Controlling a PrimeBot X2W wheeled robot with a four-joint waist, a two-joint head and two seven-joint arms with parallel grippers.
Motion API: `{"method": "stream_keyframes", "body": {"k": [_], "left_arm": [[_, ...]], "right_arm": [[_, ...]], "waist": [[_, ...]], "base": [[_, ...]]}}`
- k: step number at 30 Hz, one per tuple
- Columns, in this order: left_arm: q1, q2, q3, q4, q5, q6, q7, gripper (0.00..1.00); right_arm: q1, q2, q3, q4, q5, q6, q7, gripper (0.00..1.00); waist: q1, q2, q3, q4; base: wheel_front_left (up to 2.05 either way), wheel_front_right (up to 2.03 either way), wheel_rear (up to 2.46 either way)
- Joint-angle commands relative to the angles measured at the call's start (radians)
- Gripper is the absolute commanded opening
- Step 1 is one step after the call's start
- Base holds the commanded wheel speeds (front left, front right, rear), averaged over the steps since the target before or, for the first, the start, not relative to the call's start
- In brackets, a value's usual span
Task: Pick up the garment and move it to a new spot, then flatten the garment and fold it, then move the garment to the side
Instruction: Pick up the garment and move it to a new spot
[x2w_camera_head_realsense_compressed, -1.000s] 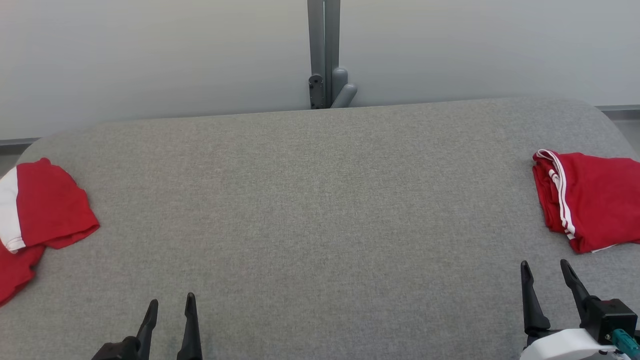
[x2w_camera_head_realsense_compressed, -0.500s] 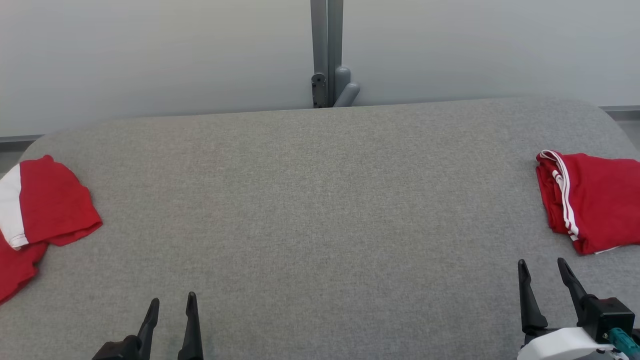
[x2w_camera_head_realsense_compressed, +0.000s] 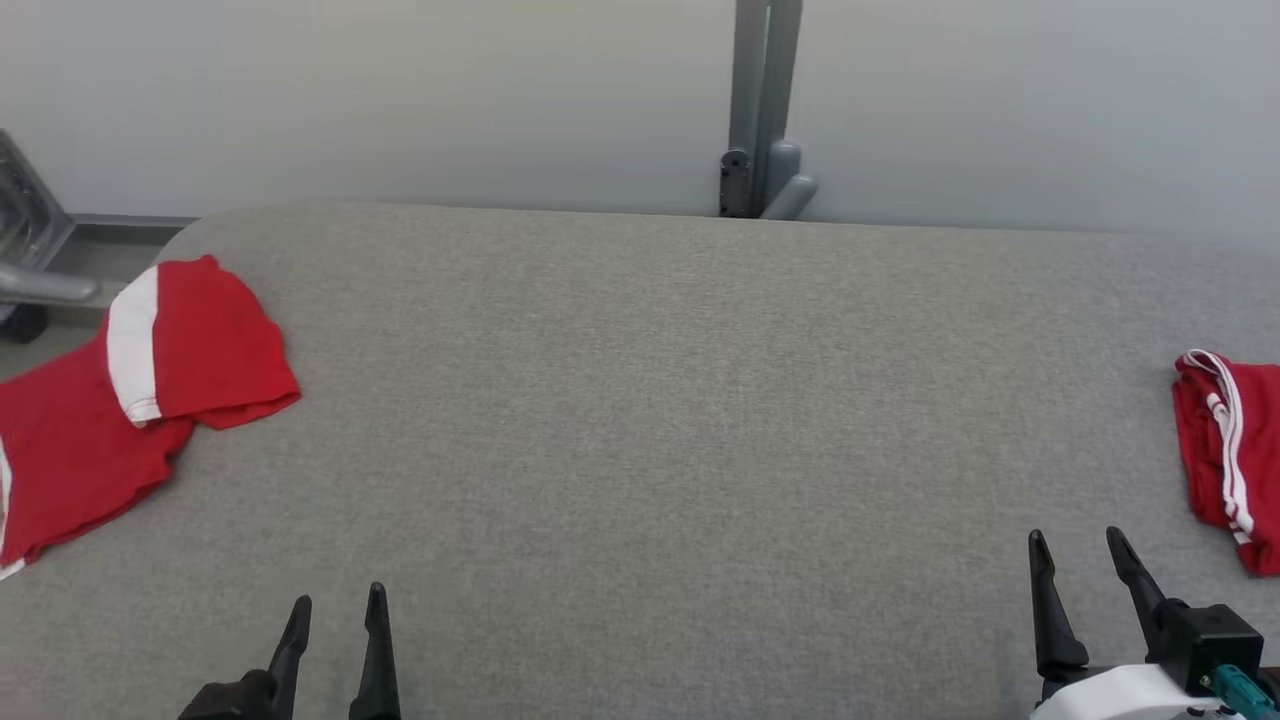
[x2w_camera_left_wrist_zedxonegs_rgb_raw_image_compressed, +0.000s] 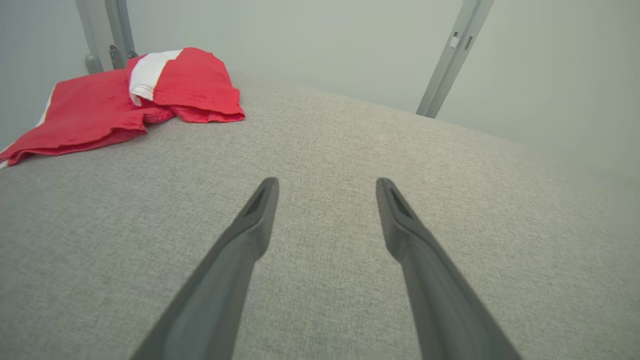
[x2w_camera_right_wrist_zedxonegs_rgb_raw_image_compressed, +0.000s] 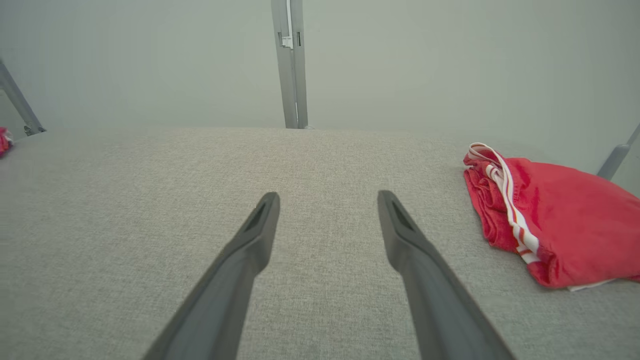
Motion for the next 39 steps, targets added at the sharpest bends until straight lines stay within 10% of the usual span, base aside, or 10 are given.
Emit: {"method": "stream_keyframes", "body": {"k": [1,16,39], "left_arm": [[-0.002,0.003,0.005,-0.002,0.006,0.001,-0.002,1.0],[0.039,0.002,0.041,-0.014,0.006,0.0,-0.002,1.0],[-0.146,0.002,0.086,0.021,-0.009,-0.017,-0.002,1.0]], "right_arm": [[0.006,-0.002,0.002,0.002,0.007,-0.001,-0.003,1.0],[-0.012,-0.002,0.037,0.015,0.029,-0.001,-0.003,1.0],[-0.073,-0.031,0.055,-0.015,-0.029,-0.001,-0.003,1.0]], "waist": [[0.0,0.0,-0.009,0.077],[0.0,0.0,-0.03,0.305],[0.0,0.0,0.137,0.259]], "base": [[0.0,0.0,0.0],[0.0,0.0,0.0],[0.0,0.0,0.0]]}}
